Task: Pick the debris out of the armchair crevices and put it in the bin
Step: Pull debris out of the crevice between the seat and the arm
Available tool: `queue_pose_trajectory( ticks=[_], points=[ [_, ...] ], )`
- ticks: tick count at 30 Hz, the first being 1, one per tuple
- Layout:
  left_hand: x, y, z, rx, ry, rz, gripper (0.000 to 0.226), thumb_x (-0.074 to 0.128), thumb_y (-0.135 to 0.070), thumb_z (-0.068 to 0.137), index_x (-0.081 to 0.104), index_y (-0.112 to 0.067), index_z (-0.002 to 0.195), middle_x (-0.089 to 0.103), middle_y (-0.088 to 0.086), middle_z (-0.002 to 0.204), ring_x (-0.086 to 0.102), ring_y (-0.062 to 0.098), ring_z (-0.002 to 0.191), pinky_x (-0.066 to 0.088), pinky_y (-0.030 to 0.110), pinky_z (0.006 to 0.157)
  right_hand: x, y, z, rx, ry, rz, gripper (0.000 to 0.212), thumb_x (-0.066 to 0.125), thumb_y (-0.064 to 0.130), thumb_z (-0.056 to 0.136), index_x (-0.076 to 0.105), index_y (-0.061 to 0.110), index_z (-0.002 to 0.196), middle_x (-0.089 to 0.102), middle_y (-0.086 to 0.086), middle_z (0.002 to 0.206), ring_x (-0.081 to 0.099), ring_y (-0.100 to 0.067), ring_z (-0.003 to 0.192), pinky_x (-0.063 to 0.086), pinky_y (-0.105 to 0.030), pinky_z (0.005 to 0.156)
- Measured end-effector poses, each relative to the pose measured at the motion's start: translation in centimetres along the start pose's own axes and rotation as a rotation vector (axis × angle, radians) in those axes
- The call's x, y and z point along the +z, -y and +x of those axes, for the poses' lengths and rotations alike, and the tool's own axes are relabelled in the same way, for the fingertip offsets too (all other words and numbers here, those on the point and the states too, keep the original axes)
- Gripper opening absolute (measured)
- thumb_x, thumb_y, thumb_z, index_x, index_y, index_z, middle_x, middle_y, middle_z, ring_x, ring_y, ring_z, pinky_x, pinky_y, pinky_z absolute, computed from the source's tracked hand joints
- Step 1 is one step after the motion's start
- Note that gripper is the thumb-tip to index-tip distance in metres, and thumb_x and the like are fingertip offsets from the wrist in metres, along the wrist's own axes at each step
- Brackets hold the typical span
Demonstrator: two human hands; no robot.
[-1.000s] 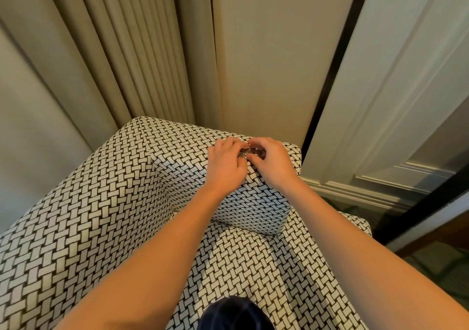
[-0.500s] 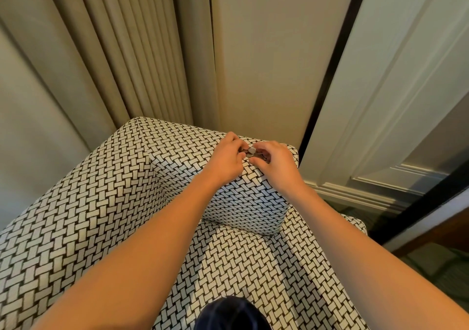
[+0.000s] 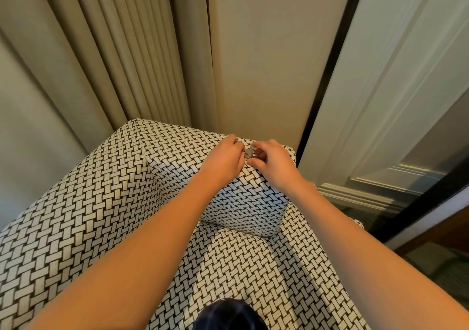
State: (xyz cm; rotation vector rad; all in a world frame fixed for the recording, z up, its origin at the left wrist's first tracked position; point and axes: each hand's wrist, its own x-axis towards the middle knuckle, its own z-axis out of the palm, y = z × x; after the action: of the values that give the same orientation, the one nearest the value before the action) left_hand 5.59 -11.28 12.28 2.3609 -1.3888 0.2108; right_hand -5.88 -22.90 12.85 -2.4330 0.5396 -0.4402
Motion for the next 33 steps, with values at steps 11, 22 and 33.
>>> queue_pose_trajectory(
  ticks=[11,22,33],
  points=[
    [1.2,-0.6,-0.4,-0.133,-0.229,-0.214,0.026,0.042,-0.016,0.108,0.065,-0.005,0.107,0.059,0.008,0.102,0.055,0.019,0.092,0.049,0.034,0.087,-0.4,-0.6,-1.7,0.024,-0.104,0.181,0.037,0.068,0.011,0.094,0.068,0.023,0.129,0.066,0.013,0.106,0.062,-0.001,0.093,0.048,-0.011,0.087],
    [2.5,-1.3,-0.6,0.054,-0.153,-0.258,0.031,0.053,-0.02,0.104,0.067,-0.011,0.13,0.064,0.0,0.123,0.046,0.013,0.115,0.04,0.028,0.105,0.0,-0.9,-0.9,0.058,-0.105,0.169,0.045,0.069,0.017,0.095,0.058,0.015,0.139,0.058,-0.002,0.114,0.059,-0.007,0.094,0.05,-0.023,0.093],
    [2.1,-1.1,-1.8,0.075,-0.109,-0.308,0.036,0.053,-0.025,0.104,0.063,-0.011,0.135,0.059,-0.001,0.12,0.043,0.012,0.112,0.031,0.019,0.1,-0.4,-1.4,0.5,-0.131,0.062,-0.013,0.028,0.059,0.013,0.1,0.067,0.013,0.127,0.067,0.0,0.123,0.059,-0.017,0.115,0.04,-0.035,0.109]
  ],
)
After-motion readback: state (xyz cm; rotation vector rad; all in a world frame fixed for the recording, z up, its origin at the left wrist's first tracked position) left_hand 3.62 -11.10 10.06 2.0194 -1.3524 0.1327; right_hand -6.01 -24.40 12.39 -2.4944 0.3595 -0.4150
